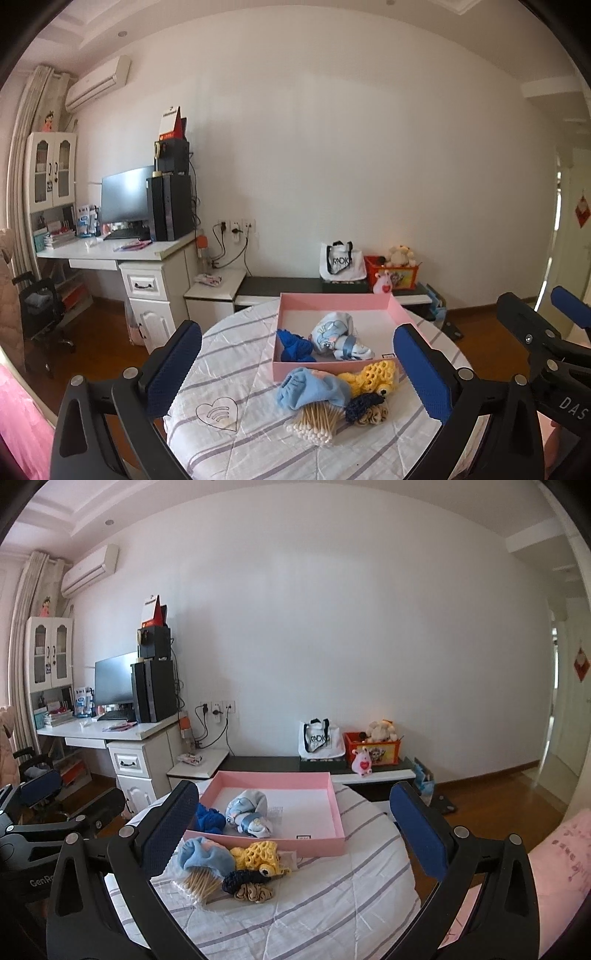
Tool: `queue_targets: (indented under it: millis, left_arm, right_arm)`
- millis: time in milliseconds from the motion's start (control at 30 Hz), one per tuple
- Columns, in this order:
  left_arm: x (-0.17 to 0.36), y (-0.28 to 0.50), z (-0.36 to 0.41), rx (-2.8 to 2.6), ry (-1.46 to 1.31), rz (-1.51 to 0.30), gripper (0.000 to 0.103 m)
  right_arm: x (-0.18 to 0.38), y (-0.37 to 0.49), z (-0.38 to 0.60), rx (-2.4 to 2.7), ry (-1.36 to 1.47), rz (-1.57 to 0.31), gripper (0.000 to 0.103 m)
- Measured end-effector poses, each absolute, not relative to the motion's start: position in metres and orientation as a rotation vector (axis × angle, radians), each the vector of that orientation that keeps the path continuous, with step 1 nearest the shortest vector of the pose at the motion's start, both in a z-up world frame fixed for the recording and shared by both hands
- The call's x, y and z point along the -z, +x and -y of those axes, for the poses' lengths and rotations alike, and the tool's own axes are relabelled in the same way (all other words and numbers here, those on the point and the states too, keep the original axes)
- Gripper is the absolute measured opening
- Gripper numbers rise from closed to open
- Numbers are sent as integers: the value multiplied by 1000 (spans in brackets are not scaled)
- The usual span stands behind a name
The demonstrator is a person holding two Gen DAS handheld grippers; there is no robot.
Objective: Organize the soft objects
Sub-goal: 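Withdraw both tools from the pink box back over the table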
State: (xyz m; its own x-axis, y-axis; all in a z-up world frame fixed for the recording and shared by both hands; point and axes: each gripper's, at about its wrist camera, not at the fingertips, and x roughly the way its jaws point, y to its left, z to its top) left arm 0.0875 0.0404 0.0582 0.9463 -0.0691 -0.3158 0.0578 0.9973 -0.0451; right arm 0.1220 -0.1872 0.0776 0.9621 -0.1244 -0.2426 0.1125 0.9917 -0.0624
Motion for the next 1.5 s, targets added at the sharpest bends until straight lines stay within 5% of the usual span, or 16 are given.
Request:
queue_targets:
  millis: [1500]
  left_arm:
    - [-34, 130, -37, 43, -25, -443, 103]
  right_arm:
    - [-51, 149, 199, 147, -43, -342, 103]
